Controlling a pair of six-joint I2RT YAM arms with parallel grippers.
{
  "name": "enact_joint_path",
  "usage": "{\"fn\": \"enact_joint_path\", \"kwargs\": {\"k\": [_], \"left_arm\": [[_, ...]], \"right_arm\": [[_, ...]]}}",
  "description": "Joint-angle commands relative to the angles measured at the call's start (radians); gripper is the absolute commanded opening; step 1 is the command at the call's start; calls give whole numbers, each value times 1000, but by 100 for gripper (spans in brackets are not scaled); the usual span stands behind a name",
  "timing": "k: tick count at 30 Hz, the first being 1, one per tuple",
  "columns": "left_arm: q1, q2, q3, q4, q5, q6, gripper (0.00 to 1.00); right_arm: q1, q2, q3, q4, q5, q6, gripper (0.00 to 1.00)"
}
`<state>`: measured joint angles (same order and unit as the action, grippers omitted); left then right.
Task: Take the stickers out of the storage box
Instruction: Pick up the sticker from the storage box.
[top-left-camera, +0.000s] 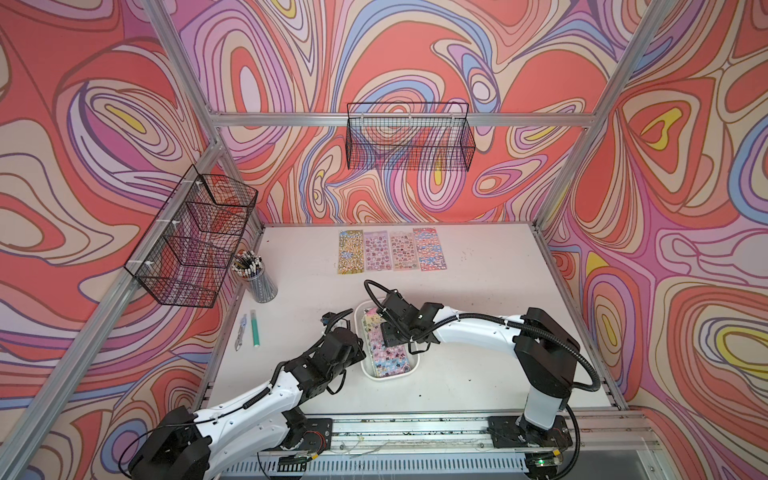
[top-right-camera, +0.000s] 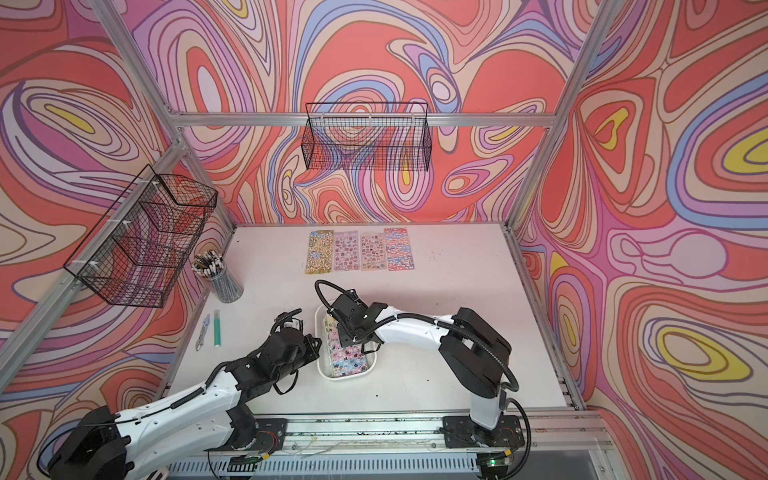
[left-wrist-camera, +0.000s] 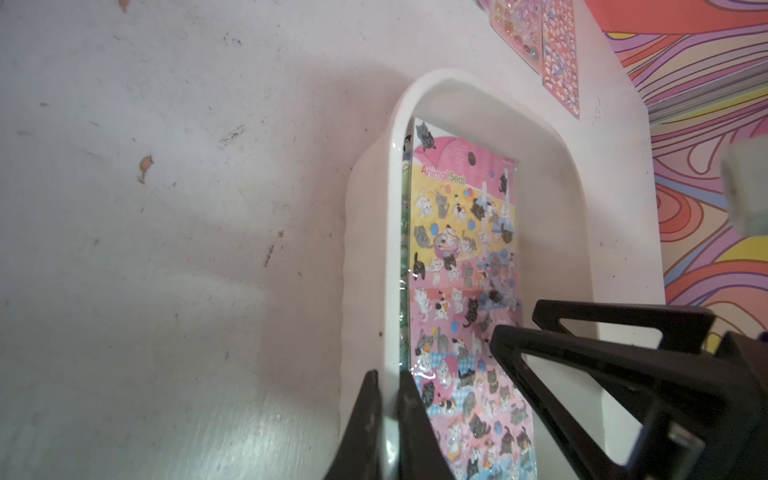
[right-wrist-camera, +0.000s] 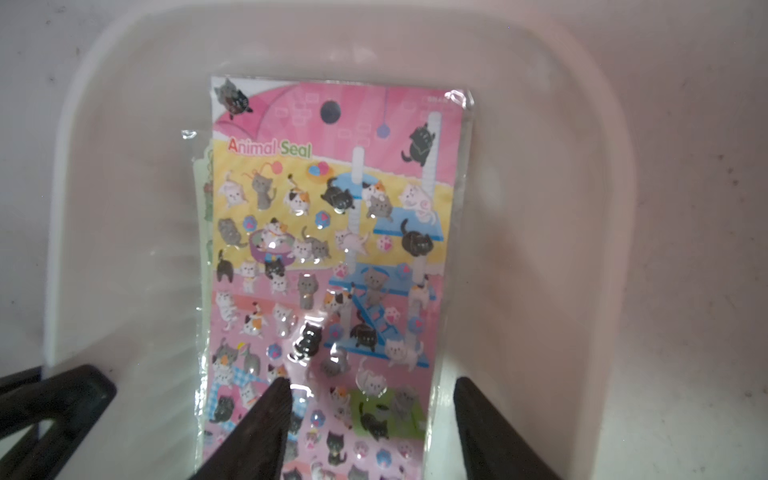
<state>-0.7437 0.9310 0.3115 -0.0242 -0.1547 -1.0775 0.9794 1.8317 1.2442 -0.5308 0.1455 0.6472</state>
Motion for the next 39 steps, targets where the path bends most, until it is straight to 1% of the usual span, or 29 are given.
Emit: {"fn": "enact_joint_path", "kwargs": {"k": [1, 9, 13, 15, 19, 21, 25, 29, 35, 36, 39], "left_arm": [[-2, -6, 0, 49, -37, -20, 11], [-2, -9, -8, 62, -26, -27, 11], [-2, -24, -15, 55, -32, -25, 11], [-2, -27, -21, 57, -33, -26, 11], [-2, -28, -28, 60, -31, -28, 11], [-2, -29, -29, 62, -31, -27, 11], [-2, -37, -32, 56, -32, -26, 11], [-2, -40, -33, 56, -34, -26, 11], [-2, -34, -32, 57, -32, -24, 11], [-2, -34, -32, 58, -32, -25, 11], [-2, -32, -32, 59, -33, -25, 11]], "right_arm": [[3, 32, 18, -11, 21, -2, 65], [3, 83, 23, 30, -28, 7, 66], [3, 84, 18, 40, -32, 11, 63], [2, 87, 21, 40, -32, 12, 59], [2, 87, 26, 40, -31, 14, 48], [2, 84, 28, 35, -23, 14, 44], [2, 74, 32, 17, -4, 6, 32], [2, 56, 38, 4, 7, 1, 25], [3, 26, 53, -19, 18, -7, 19], [3, 20, 54, -21, 20, -9, 16], [3, 6, 57, -28, 26, -12, 12]]}}
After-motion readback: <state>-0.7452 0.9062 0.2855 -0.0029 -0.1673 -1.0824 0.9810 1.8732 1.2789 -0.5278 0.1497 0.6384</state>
